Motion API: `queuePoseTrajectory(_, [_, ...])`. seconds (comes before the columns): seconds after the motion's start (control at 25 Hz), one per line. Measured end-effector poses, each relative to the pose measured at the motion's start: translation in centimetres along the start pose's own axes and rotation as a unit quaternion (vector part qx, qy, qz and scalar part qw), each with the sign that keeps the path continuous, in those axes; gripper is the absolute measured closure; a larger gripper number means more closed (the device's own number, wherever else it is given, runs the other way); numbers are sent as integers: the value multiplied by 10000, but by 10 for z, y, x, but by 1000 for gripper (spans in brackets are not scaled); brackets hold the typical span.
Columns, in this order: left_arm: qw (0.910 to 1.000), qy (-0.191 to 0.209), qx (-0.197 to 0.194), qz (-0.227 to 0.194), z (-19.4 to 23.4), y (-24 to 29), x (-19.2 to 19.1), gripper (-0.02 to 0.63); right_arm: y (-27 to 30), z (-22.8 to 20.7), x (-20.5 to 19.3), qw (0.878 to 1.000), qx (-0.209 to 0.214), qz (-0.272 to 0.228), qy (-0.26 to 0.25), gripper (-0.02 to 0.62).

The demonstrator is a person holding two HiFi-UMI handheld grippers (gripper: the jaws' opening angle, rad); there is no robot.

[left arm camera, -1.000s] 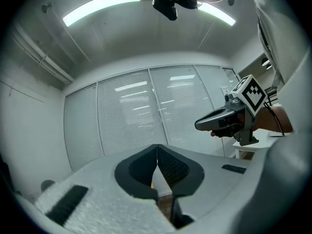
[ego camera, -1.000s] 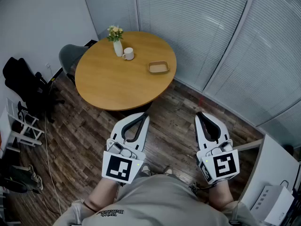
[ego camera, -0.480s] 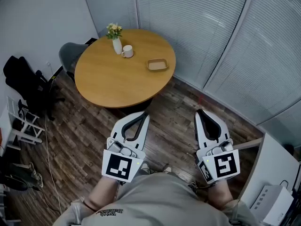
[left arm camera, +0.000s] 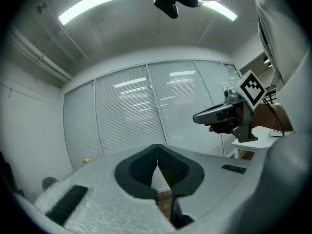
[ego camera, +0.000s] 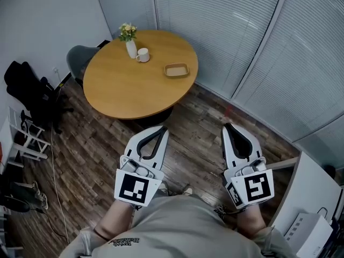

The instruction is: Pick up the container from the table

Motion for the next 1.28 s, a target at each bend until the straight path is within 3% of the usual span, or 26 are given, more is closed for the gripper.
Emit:
queuePoseTrajectory(0.72, [9992, 106, 343, 194, -50, 19, 7, 586, -29, -48, -21, 9996, 286, -13, 78, 560])
queuePoseTrajectory(1.28, [9975, 153, 652, 207, -40, 29, 5, 586, -18, -61, -29, 9992, 399, -29, 72, 560])
Point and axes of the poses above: the fingertips, and each gripper's own axes: y forward along the fingers, z to its left, x out of its top, the point moved 9 cm from there along -y, backward along the fingers, and after that the axes turned 8 degrees about -x, right-handed, at the moved point
